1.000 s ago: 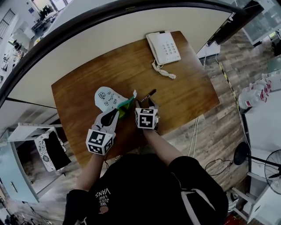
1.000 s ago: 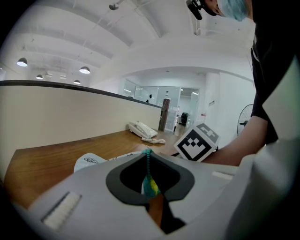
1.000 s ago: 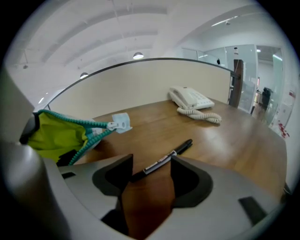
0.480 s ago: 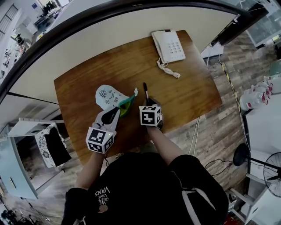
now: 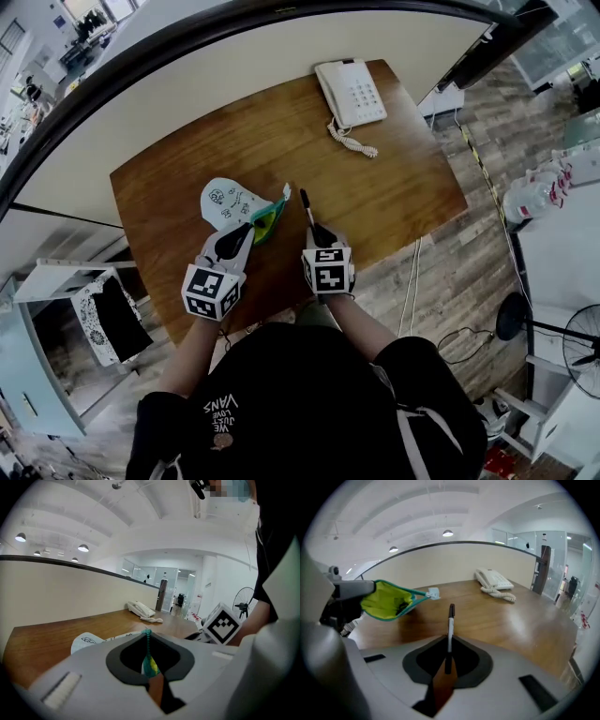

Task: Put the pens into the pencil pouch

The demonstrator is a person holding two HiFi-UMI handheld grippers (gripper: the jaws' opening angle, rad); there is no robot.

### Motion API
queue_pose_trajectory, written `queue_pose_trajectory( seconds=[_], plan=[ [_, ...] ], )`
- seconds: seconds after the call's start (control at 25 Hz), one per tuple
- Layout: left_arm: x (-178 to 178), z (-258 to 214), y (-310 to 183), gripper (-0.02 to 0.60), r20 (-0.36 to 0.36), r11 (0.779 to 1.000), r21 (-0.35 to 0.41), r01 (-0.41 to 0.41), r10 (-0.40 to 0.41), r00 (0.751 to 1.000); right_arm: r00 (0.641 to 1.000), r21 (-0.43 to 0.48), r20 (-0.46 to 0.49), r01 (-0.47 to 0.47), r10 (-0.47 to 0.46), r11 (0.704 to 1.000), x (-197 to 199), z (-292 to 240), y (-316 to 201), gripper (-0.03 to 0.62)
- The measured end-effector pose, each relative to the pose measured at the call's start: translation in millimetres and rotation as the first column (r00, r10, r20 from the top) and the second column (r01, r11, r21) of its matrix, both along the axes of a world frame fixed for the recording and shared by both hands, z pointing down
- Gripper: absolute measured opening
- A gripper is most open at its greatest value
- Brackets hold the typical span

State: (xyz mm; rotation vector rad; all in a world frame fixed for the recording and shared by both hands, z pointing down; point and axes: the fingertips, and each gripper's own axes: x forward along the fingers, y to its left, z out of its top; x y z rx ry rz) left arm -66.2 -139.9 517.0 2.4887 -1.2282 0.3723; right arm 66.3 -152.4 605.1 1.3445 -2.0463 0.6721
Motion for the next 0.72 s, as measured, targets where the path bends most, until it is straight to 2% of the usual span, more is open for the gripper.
queue_pose_trajectory(
  seconds=[0.28,0.72],
  plan=[
    [4.8,3.5,5.9,0.029,-0.02,0.998,0.007,-0.063,0.063,0.998,0.995,0.007,0.094,0.011,-0.011,1.0,-27.5,-26.0,58.3,0.046],
    [5.5,1.9,24.9,0.029,-0.055,0.98,0.033,-0.197,0.198,0.979,0.993,0.05,0.058,0.104,-0.107,0.993,-66.7,-47.2,106.5,0.046]
  ],
)
